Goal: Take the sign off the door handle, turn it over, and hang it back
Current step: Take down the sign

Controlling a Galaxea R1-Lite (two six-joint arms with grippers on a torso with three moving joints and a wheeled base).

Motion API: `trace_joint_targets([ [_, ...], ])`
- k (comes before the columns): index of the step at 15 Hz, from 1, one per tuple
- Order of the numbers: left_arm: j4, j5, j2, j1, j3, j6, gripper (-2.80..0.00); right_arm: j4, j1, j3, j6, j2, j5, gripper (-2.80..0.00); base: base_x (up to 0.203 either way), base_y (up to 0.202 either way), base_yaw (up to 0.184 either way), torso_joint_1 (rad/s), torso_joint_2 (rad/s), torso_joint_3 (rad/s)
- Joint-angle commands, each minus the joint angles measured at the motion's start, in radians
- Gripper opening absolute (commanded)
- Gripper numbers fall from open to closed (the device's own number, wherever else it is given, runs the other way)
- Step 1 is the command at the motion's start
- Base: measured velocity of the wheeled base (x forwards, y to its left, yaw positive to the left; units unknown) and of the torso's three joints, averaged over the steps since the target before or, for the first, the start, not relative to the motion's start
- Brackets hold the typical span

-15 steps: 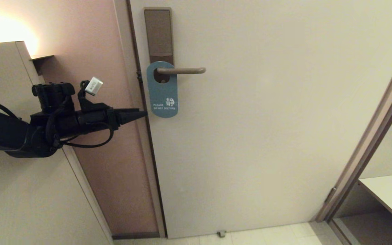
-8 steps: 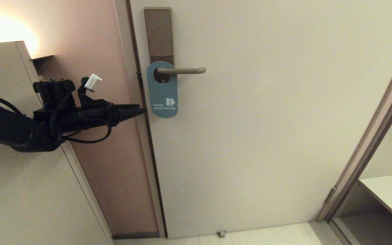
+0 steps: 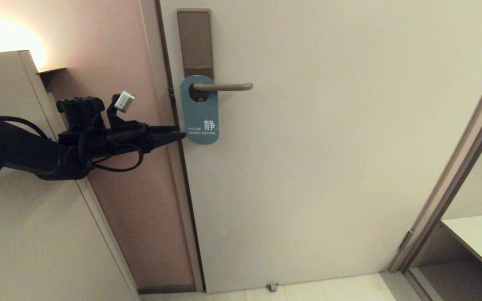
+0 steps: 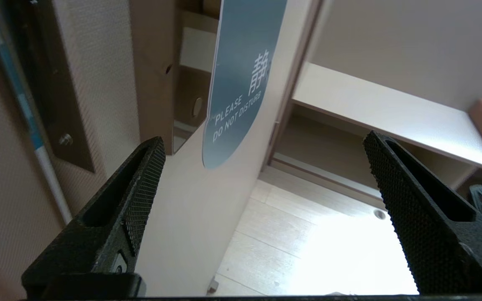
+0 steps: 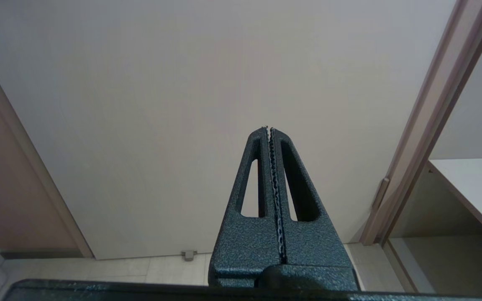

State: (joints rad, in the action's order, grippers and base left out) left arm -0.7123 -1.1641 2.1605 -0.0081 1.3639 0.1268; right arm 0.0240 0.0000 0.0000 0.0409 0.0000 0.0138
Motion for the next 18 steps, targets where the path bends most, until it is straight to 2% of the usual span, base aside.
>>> trace_joint_targets([
  [1,-0.004,-0.024,0.038,-0.003,0.033,0.001,0.0,0.001,0.0,0.0,0.001,0.0,0.0,-2.8,0.0,0.0,0.0,0.0,0.0,0.0],
  [4,-0.002,-0.035,0.062,-0.019,0.075,0.005,0.0,0.001,0.0,0.0,0.001,0.0,0.0,-2.8,0.0,0.0,0.0,0.0,0.0,0.0],
  [8,-0.002,-0.035,0.061,-0.044,0.075,0.005,0.0,0.001,0.0,0.0,0.001,0.0,0.0,-2.8,0.0,0.0,0.0,0.0,0.0,0.0],
  [18,-0.002,-0.037,0.047,-0.049,0.072,0.005,0.0,0.001,0.0,0.0,0.001,0.0,0.0,-2.8,0.0,0.0,0.0,0.0,0.0,0.0],
])
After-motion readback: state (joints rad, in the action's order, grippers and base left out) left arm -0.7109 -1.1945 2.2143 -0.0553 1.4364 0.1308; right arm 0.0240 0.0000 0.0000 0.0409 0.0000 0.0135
